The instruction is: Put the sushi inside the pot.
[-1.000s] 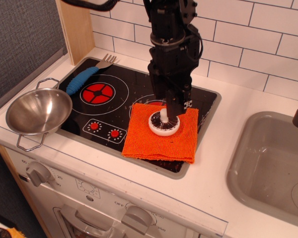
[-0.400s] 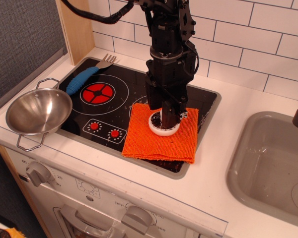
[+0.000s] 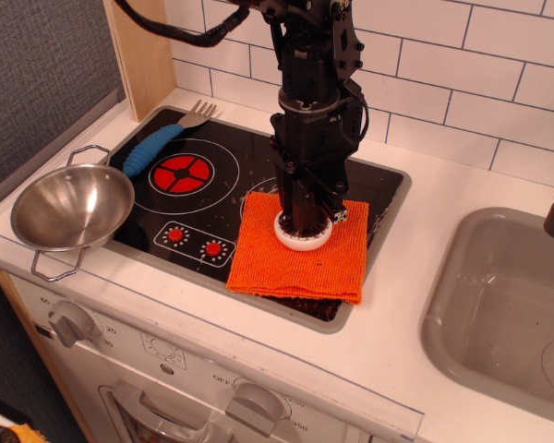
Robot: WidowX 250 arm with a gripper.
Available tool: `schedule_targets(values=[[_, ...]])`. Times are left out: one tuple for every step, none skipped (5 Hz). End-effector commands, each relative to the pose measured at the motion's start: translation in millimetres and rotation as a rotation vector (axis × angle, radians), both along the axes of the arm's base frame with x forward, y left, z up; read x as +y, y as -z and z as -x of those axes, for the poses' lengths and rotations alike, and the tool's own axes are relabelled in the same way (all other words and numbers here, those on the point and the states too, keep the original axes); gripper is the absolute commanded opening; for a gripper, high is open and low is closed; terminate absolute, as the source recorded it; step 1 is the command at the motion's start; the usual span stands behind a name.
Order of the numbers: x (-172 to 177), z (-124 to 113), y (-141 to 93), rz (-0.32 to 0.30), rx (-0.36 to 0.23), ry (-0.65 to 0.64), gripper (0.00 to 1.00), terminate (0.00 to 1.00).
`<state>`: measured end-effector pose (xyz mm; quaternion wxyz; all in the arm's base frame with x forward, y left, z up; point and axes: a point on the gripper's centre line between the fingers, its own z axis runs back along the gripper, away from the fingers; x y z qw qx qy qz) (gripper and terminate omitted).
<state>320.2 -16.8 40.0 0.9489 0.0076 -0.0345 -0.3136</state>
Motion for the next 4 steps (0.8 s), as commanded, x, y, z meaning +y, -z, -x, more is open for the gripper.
schedule_targets(values=[[49.9,7.0,-51.9,0.003,-0.116,-0.17,0.0,0.0],[96.4,20.9,-64.1,-0.042,-0.127,-0.362,0.0,0.0],[144.6,32.5,-61.1,-0.046,-0.106,-0.463,0.0,0.0],[162.6,40.7,-51.3,-0.03,-0.066,-0.526,0.0,0.0]])
